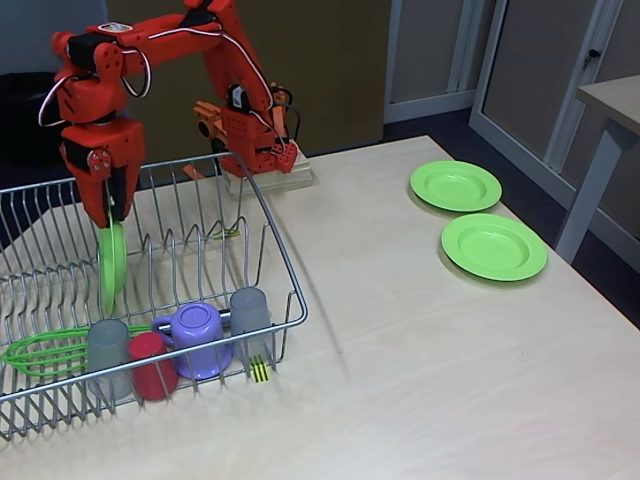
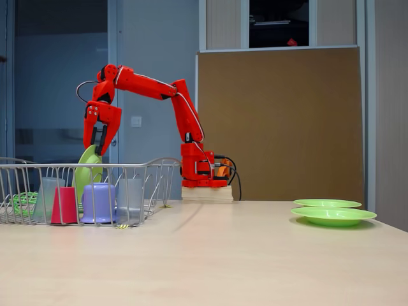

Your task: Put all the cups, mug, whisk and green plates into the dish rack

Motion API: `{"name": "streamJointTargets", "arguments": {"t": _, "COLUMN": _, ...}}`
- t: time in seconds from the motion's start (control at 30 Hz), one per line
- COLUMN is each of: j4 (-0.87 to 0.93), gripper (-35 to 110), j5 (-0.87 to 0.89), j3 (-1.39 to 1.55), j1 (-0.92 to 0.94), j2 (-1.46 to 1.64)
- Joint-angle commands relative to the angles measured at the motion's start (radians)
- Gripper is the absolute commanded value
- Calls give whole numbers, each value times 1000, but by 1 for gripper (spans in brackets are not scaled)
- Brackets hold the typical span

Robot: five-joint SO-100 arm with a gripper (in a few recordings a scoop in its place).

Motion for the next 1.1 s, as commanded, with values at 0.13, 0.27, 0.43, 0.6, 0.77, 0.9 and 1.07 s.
{"name": "streamJointTargets", "arguments": {"t": 0.13, "j4": 32, "gripper": 15, "j5": -48, "j3": -6, "j1": -23, "j2": 48}}
{"name": "streamJointTargets", "arguments": {"t": 0.27, "j4": 71, "gripper": 15, "j5": -28, "j3": -41, "j1": -66, "j2": 87}}
{"name": "streamJointTargets", "arguments": {"t": 0.43, "j4": 109, "gripper": 15, "j5": 5, "j3": -57, "j1": -155, "j2": 190}}
{"name": "streamJointTargets", "arguments": {"t": 0.6, "j4": 98, "gripper": 15, "j5": 100, "j3": 81, "j1": -341, "j2": 337}}
{"name": "streamJointTargets", "arguments": {"t": 0.77, "j4": 3, "gripper": 15, "j5": 261, "j3": 276, "j1": -635, "j2": 443}}
{"name": "streamJointTargets", "arguments": {"t": 0.9, "j4": -112, "gripper": 12, "j5": 380, "j3": 387, "j1": -838, "j2": 468}}
{"name": "streamJointTargets", "arguments": {"t": 1.07, "j4": -173, "gripper": 5, "j5": 411, "j3": 445, "j1": -1012, "j2": 443}}
